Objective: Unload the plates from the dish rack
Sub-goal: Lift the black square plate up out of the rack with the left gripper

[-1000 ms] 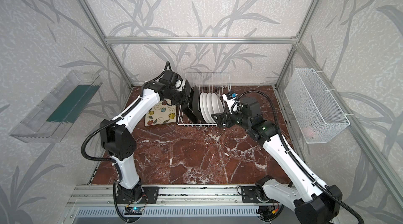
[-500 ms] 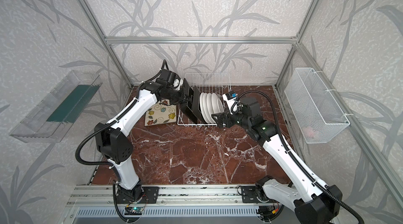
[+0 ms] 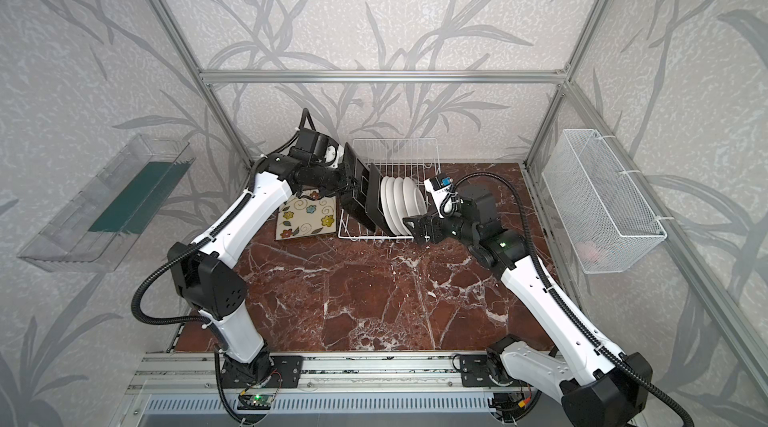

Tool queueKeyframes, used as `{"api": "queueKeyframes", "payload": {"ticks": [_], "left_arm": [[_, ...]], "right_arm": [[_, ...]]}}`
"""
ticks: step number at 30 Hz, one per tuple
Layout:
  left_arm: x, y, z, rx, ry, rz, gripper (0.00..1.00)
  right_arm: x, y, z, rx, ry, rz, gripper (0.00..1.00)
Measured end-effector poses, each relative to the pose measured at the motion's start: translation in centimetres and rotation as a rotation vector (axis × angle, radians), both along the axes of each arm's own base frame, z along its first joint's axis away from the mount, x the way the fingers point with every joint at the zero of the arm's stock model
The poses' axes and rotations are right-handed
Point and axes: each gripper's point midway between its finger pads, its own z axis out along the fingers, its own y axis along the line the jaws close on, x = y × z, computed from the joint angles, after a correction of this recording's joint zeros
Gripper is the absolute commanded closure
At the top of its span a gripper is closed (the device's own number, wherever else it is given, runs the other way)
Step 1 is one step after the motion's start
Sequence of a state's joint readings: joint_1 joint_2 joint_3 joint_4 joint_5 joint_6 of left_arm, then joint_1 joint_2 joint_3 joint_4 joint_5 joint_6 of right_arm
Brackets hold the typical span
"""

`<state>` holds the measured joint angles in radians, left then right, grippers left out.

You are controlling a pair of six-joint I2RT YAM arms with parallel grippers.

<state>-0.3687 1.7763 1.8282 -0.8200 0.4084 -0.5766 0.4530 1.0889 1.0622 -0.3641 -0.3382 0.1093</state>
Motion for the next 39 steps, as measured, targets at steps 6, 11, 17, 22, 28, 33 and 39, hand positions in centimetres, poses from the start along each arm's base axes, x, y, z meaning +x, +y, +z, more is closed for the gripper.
{"api": "queueKeyframes", "payload": {"ticks": [6, 11, 17, 22, 28, 33, 39], "left_arm": [[0.0, 0.8, 0.4, 0.020, -0.014, 0.023, 1.00], [-0.2, 1.7, 1.0, 0.033, -0.026, 0.040, 1.00], [-0.2, 1.9, 1.4, 0.036, -0.037, 0.047, 1.00], [-0.4, 2.2, 1.7, 0.055, -0.057, 0.034, 1.00], [-0.8, 2.5, 2.9, 0.099, -0.108, -0.019, 1.00], [-0.8, 2.7, 5.8, 0.143, -0.210, -0.074, 1.00], [-1.5, 3.0, 7.8, 0.202, -0.322, -0.145, 1.00]], "right_arm": [[-0.1, 0.0, 0.2, 0.006, -0.002, 0.001, 0.01], [-0.2, -0.1, 0.4, 0.009, -0.007, 0.001, 0.01], [-0.3, -0.1, 0.3, 0.011, -0.005, 0.000, 0.01], [-0.3, -0.1, 0.4, 0.012, -0.004, -0.001, 0.01], [-0.3, -0.1, 0.4, 0.019, 0.004, -0.007, 0.01], [-0.3, -0.1, 0.3, 0.026, 0.020, -0.014, 0.01], [0.2, 0.2, 0.8, 0.048, 0.070, -0.036, 0.01]]}}
